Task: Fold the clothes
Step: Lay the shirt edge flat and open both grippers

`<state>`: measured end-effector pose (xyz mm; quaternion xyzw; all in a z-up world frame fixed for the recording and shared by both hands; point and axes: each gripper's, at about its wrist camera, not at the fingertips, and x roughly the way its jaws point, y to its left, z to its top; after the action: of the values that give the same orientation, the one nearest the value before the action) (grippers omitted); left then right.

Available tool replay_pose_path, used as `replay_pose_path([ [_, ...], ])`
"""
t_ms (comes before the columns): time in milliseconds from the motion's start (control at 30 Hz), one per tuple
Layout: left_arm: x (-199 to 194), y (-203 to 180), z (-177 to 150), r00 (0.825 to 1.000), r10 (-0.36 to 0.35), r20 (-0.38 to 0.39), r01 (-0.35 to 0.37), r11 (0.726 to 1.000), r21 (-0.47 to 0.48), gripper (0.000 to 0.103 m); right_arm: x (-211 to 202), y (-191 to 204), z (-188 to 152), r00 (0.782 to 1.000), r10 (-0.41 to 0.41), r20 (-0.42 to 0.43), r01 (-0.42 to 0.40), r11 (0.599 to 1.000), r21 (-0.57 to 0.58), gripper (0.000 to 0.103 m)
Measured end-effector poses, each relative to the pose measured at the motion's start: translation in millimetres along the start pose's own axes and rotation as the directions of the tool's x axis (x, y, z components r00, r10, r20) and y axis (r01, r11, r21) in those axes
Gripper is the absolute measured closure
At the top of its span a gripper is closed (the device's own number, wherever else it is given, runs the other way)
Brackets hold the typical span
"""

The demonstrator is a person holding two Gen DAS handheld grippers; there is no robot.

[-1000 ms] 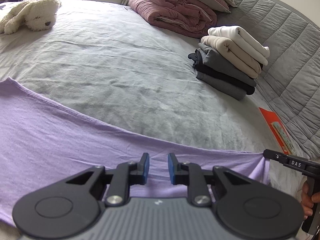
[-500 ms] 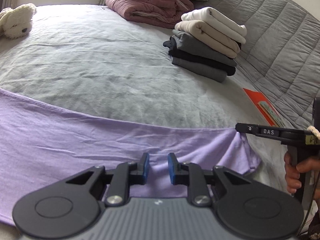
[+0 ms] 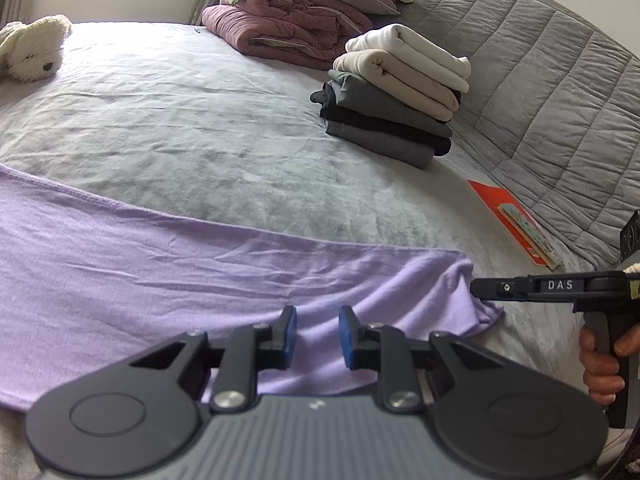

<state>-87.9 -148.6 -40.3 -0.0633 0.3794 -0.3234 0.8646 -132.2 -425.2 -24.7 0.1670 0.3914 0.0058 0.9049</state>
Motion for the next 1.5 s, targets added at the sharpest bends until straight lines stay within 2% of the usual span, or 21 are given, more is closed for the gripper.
replay_pose_path([
  [33, -0.6, -0.1, -1.0, 1.000, -0.001, -0.001, 0.001, 1.000, 0.002, 0.080, 0.6, 3.4, -2.5, 1.000, -0.007, -0.009, 0.007, 1.000, -0.016, 0.076],
  [200, -5.5, -1.7, -8.6, 1.000, -0.006, 0.011, 0.005, 1.000, 0.018, 0.077, 1.1, 14.2, -10.5, 0.999, -0.037, -0.013, 0.036, 0.997, -0.070, 0.076],
  [233, -6.4, -2.0, -10.9, 1.000, -0.007, 0.015, 0.007, 1.000, 0.022, 0.076, 1.8, 15.8, -11.1, 0.999, -0.044, -0.015, 0.042, 0.995, -0.085, 0.079],
  [267, -6.9, -2.0, -13.4, 1.000, -0.009, 0.017, 0.009, 1.000, 0.024, 0.076, 2.5, 17.3, -11.7, 0.999, -0.051, -0.017, 0.049, 0.994, -0.100, 0.095],
  [300, -7.2, -1.8, -15.9, 1.000, -0.012, 0.021, 0.012, 1.000, 0.027, 0.075, 2.7, 18.7, -12.0, 0.998, -0.057, -0.018, 0.055, 0.992, -0.115, 0.101],
  [433, -10.5, -4.0, -23.3, 0.999, -0.017, 0.036, 0.016, 0.999, 0.050, 0.075, -6.5, 17.6, -9.0, 0.996, -0.089, 0.001, 0.088, 0.985, -0.146, 0.102],
  [700, -14.0, -13.2, -25.4, 0.997, -0.080, 0.016, 0.077, 0.988, 0.136, 0.071, -7.9, 7.8, -12.1, 0.989, -0.142, -0.036, 0.134, 0.976, -0.169, 0.102],
  [767, -12.5, -16.9, -27.0, 0.997, -0.080, 0.008, 0.077, 0.983, 0.168, 0.071, -8.2, 5.4, -12.8, 0.987, -0.155, -0.046, 0.145, 0.974, -0.175, 0.099],
  [867, -11.7, -22.5, -31.1, 0.997, -0.077, 0.003, 0.074, 0.972, 0.222, 0.069, -9.9, 1.4, -10.0, 0.990, -0.143, -0.009, 0.140, 0.979, -0.151, 0.082],
  [933, -11.5, -26.3, -34.7, 0.997, -0.082, 0.005, 0.079, 0.963, 0.258, 0.067, -11.3, -1.4, -7.2, 0.991, -0.128, 0.027, 0.130, 0.983, -0.129, 0.062],
  [1133, -8.4, -37.5, -44.0, 0.995, -0.101, 0.014, 0.090, 0.931, 0.353, 0.061, 6.5, -14.1, 5.5, 0.990, -0.107, 0.095, 0.111, 0.993, -0.037, 0.062],
  [1233, -4.6, -40.3, -46.9, 0.994, -0.111, 0.017, 0.097, 0.923, 0.372, 0.059, 21.4, -17.9, 9.3, 0.991, -0.069, 0.113, 0.069, 0.998, 0.008, 0.062],
  [1267, -3.5, -40.7, -47.7, 0.994, -0.112, 0.018, 0.097, 0.922, 0.375, 0.059, 25.2, -17.7, 9.3, 0.992, -0.056, 0.116, 0.055, 0.998, 0.013, 0.066],
  [1333, -2.7, -41.8, -49.0, 0.993, -0.116, 0.021, 0.099, 0.919, 0.382, 0.058, 29.9, -11.7, 8.5, 0.992, -0.049, 0.116, 0.051, 0.999, -0.017, 0.099],
  [1467, -2.3, -43.0, -50.1, 0.991, -0.130, 0.013, 0.114, 0.912, 0.394, 0.056, 25.6, -0.4, 8.1, 0.974, -0.150, 0.170, 0.163, 0.984, -0.068, 0.101],
  [1500, -2.0, -43.1, -50.5, 0.991, -0.133, 0.010, 0.119, 0.910, 0.397, 0.054, 28.9, -1.9, 8.4, 0.974, -0.160, 0.160, 0.172, 0.983, -0.069, 0.101],
])
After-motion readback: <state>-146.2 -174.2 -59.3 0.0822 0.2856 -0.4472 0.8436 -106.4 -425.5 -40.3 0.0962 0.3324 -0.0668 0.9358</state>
